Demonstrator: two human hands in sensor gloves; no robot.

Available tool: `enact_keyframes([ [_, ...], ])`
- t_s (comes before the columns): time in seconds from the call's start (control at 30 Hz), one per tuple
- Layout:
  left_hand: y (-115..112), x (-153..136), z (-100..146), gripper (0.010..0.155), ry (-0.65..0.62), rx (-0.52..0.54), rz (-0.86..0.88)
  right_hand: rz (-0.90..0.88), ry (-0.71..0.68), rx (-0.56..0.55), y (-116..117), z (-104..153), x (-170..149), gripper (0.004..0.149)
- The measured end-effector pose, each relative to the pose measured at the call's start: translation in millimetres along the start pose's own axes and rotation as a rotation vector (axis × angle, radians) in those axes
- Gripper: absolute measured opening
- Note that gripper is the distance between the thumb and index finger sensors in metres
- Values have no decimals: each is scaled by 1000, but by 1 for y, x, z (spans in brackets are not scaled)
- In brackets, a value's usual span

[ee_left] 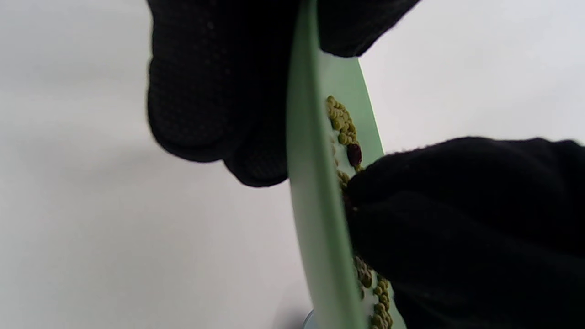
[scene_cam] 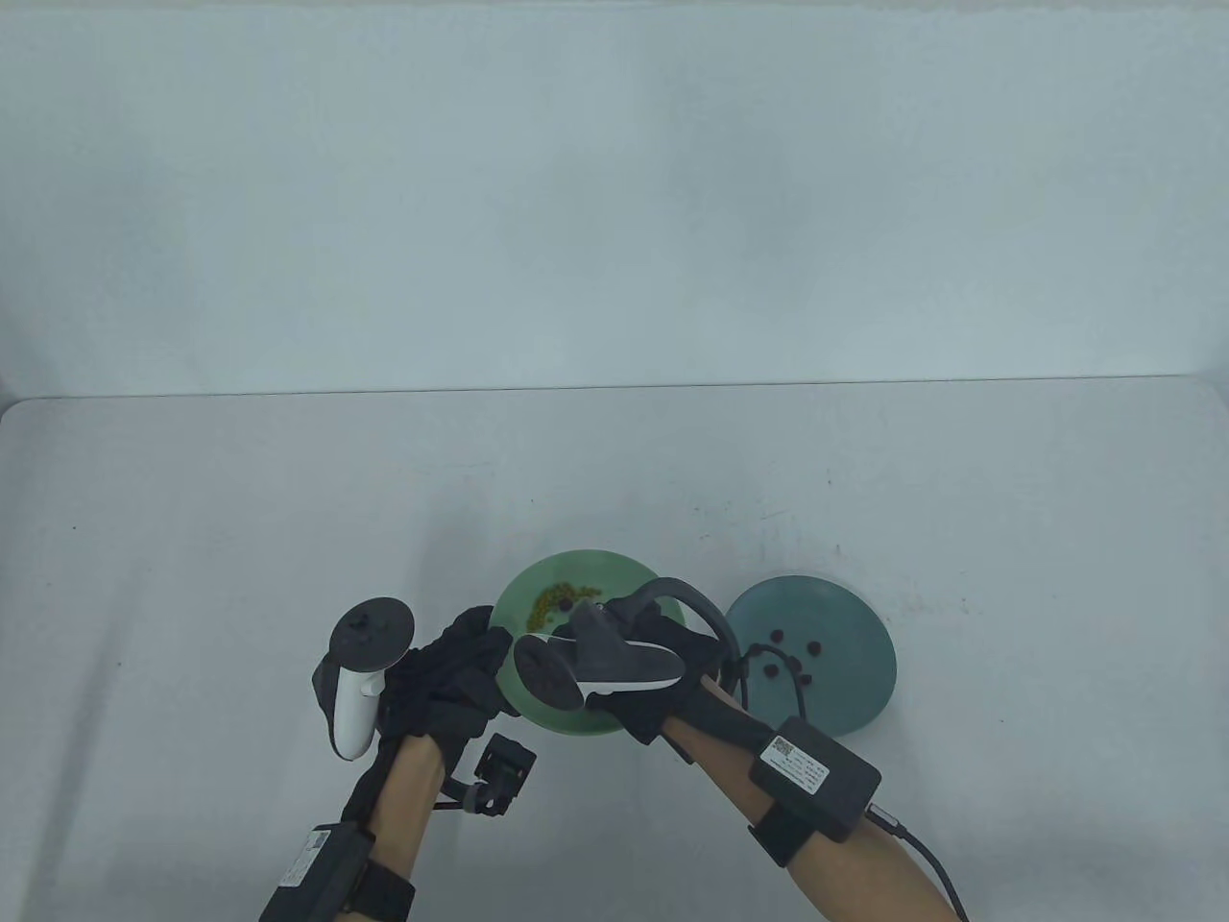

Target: Pick cranberries with hand pinch into plate

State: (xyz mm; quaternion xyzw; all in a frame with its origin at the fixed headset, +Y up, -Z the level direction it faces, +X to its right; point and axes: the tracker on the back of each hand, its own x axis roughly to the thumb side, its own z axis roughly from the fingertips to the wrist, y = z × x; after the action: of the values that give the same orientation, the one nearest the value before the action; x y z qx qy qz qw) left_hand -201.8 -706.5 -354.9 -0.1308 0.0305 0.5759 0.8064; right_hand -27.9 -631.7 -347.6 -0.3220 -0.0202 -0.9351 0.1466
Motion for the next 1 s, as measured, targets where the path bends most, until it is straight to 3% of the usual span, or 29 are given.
enact_keyframes([
  [1.0, 2, 1, 0, 53, -4, 25, -1, -2, -13, -46, 1, 1, 10, 49],
])
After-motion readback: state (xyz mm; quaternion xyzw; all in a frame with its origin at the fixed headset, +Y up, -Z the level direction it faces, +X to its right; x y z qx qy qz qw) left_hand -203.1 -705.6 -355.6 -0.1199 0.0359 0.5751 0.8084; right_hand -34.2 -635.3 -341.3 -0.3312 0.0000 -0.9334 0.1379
